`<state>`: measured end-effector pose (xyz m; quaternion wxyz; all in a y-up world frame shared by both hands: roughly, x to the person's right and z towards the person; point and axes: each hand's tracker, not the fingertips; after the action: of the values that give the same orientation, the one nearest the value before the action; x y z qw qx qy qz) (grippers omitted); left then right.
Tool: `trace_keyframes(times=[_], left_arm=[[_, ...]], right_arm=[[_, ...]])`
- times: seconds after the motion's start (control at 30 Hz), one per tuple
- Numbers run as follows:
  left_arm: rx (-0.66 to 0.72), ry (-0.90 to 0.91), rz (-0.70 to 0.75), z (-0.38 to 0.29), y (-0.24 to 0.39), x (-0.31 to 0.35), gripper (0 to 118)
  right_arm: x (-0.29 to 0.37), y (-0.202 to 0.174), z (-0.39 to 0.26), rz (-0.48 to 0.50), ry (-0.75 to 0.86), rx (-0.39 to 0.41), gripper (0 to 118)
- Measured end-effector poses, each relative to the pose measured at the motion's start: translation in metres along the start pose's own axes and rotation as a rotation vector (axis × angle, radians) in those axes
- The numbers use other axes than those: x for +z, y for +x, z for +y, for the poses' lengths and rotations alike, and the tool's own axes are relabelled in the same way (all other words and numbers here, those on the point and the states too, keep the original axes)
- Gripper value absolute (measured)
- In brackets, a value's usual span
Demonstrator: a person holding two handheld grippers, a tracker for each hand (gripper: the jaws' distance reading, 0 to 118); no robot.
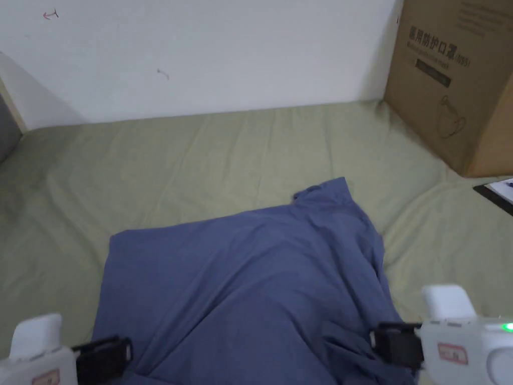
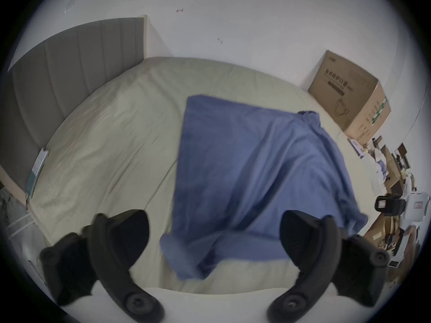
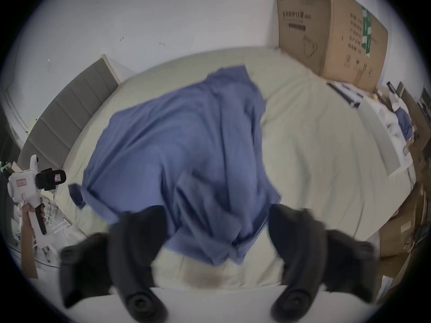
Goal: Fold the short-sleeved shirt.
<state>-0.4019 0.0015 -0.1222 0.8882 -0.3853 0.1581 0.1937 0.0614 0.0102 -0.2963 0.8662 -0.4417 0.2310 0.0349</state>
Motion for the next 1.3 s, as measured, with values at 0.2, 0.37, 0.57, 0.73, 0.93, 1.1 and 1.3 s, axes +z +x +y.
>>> trace_keyframes(times=[0.2,0.37,0.57,0.73,0.93,1.1,1.3], left_arm=[[-0.040,0.070,0.007,0.062,0.030,-0.034,0],[-0.049,0.060,-0.002,0.104,0.037,-0.073,0],[-0.031,0.057,0.024,0.142,0.028,-0.117,0],[-0.033,0.030,0.036,0.154,0.016,-0.143,0],[-0.032,0.007,0.055,0.161,0.005,-0.164,0],[-0.022,-0.021,0.048,0.173,-0.004,-0.175,6],[0.115,-0.103,0.050,0.217,-0.047,-0.225,110]], right_arm=[[-0.018,0.018,0.078,0.030,0.077,-0.062,0],[-0.081,0.049,0.162,0.029,0.109,-0.126,0],[-0.205,0.078,0.245,0.028,-0.043,-0.100,108],[-0.279,0.088,0.273,-0.042,-0.139,-0.068,98],[-0.324,0.075,0.260,-0.143,-0.221,-0.005,60],[-0.317,0.064,0.266,-0.195,-0.195,0.010,22],[-0.318,0.060,0.267,-0.231,-0.213,0.045,0]])
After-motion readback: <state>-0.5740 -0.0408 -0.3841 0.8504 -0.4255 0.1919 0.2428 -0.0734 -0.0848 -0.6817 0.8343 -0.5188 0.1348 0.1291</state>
